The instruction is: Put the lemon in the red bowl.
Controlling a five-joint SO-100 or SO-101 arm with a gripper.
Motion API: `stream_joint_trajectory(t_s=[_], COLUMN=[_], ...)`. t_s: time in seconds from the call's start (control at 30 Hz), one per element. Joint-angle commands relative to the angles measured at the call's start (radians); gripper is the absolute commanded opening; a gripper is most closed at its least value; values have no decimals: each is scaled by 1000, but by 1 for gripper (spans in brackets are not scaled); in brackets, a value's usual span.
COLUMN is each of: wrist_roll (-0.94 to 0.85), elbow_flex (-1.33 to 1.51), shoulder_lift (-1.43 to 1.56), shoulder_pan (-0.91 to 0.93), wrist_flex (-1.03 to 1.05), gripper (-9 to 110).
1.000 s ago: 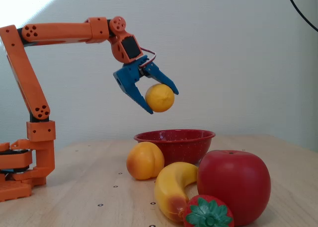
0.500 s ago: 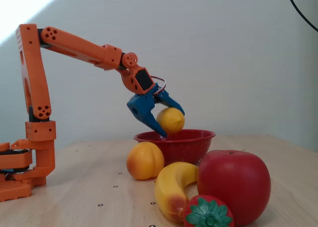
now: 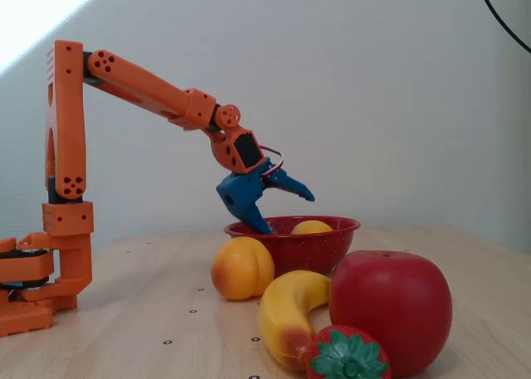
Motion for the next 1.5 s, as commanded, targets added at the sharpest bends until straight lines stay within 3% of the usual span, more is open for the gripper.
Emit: stream_joint_trajectory(t_s=[0.0,0.13,0.17,0.43,0.63,1.1,1.47], wrist_roll=[-57,-74,-75,-130,-127,-95,-80], elbow_flex=[-173,-272,-290,-238,-37,532,986], shoulder_lift=[74,132,150,368,618,1124,1474], shoulder_pan=[-9,-41,-52,-189,-307,-577,-603], wrist_flex=[32,109,138,288,333,282,95], gripper=[31,3,0,0,0,0,0])
